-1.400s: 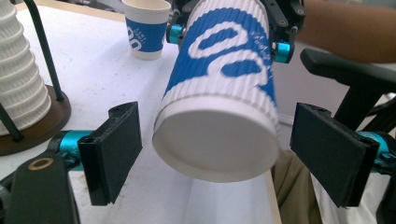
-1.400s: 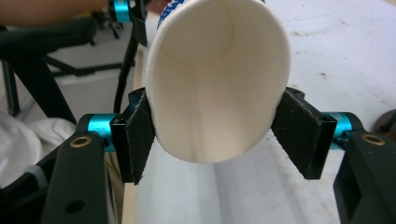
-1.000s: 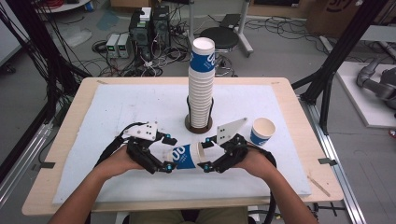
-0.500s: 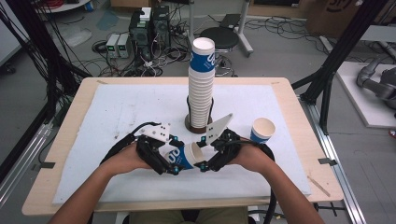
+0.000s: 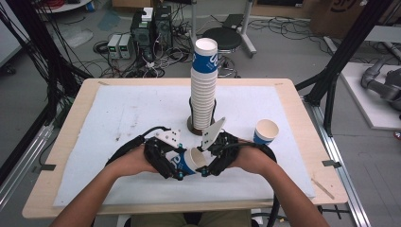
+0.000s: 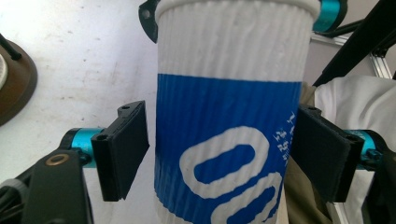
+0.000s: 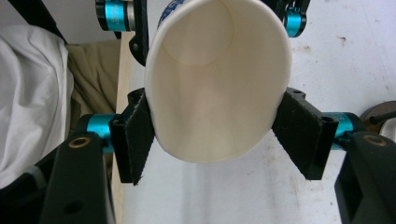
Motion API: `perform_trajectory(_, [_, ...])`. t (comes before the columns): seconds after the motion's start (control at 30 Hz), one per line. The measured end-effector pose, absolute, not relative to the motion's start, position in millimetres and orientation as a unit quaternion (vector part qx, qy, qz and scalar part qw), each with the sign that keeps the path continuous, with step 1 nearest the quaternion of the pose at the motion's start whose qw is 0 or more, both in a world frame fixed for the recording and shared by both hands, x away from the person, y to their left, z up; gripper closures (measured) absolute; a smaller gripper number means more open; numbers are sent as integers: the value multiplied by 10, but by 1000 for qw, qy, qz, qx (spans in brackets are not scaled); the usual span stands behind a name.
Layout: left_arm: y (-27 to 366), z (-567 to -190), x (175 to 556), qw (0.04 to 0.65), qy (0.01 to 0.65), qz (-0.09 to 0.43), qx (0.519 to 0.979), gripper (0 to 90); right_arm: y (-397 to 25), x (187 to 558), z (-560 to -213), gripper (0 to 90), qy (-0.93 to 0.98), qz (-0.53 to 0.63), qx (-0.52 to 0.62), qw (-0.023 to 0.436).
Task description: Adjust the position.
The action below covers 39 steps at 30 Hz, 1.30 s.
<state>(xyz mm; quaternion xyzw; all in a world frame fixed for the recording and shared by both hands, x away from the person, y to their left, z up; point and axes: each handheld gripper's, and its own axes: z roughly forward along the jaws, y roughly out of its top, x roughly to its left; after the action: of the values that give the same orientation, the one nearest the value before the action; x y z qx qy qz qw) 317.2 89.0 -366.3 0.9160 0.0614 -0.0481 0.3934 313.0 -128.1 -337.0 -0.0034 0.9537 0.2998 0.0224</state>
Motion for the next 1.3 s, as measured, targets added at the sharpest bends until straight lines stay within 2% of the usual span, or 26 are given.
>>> perform_trajectory(0.5, [810,-3730,3180,367,55,-65,926,299,-1200,3109,-3392,318,964,265,-21,27])
perform_trajectory(0.73, [788,-3754,3172,364,51,-70,927,305,-1187,3094,-3394,318,967,253,-18,21])
perform_trajectory(0.87, [798,-3774,3168,377,52,-70,922,304,-1192,3097,-3394,307,967,254,-17,18])
perform_trajectory(1.13, [896,-3823,3173,418,58,-78,903,282,-1260,3109,-3349,212,951,309,2,12])
perform_trajectory(1.3, [959,-3900,3167,438,62,-77,894,278,-1358,3132,-3252,212,926,377,17,3])
